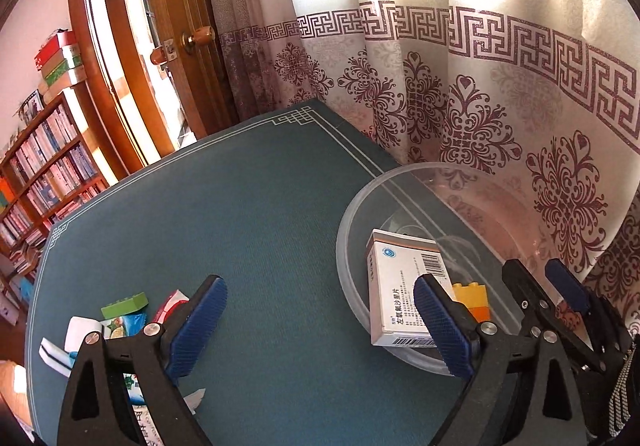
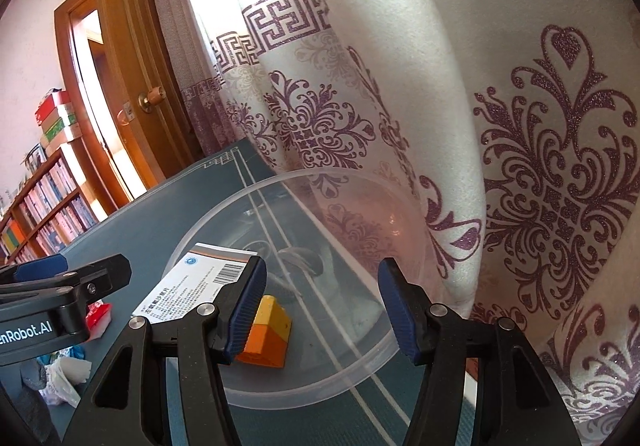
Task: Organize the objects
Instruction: 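Release the brick and the medicine box into the clear bowl with both tools, then move both tools back over the pile of items on the table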
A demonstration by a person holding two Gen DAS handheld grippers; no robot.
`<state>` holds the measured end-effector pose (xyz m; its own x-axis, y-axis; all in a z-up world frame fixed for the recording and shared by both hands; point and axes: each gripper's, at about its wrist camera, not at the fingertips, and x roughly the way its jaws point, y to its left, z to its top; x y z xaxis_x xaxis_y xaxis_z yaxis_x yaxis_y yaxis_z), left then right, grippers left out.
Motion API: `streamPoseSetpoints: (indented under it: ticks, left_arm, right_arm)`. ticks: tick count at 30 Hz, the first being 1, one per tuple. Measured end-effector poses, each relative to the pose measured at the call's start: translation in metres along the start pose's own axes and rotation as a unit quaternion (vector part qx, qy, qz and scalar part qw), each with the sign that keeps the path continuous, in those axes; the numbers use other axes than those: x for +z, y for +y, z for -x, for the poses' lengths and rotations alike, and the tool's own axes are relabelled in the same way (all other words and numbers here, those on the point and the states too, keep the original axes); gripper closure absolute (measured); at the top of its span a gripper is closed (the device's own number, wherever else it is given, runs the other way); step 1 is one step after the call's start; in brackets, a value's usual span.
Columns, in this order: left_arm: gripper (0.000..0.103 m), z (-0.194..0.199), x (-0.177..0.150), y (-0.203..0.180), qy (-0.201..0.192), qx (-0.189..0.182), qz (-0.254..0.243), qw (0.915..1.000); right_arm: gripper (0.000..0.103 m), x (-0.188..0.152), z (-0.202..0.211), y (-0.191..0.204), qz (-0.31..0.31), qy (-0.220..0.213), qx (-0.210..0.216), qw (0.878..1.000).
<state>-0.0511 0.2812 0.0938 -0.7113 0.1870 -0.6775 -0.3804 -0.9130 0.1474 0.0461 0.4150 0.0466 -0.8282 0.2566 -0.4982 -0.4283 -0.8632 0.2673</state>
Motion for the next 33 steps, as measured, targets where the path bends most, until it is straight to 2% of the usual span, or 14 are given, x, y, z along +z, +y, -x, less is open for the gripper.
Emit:
streamPoseSetpoints:
  ticks: [4,8,12,15,33]
  left_arm:
    - [0.003,0.006,-0.005,0.013,-0.006,0.024,0.012,0.9996]
    - [0.001,0.010,-0.011,0.031,-0.008,0.035,0.034,0.9988]
    - [0.001,0.015,-0.017,0.046,-0.015,0.059,0.044,0.9972]
    - [0.000,0.017,-0.022,0.057,-0.016,0.074,0.049,0.9959]
    - [0.000,0.021,-0.063,0.112,0.006,0.098,0.099,0.9902]
  right_arm:
    - [0.036,-0.001,0.012,0.009,0.007,-0.019,0.061,0.998]
    - [0.029,-0.007,0.015,0.024,0.036,-0.016,0.089,0.995]
    - [0.029,-0.014,0.017,0.038,0.072,-0.013,0.091,0.993]
    - [0.029,-0.014,0.015,0.041,0.073,-0.010,0.091,0.993]
    - [0.028,-0.012,0.008,0.037,0.073,0.003,0.075,0.995]
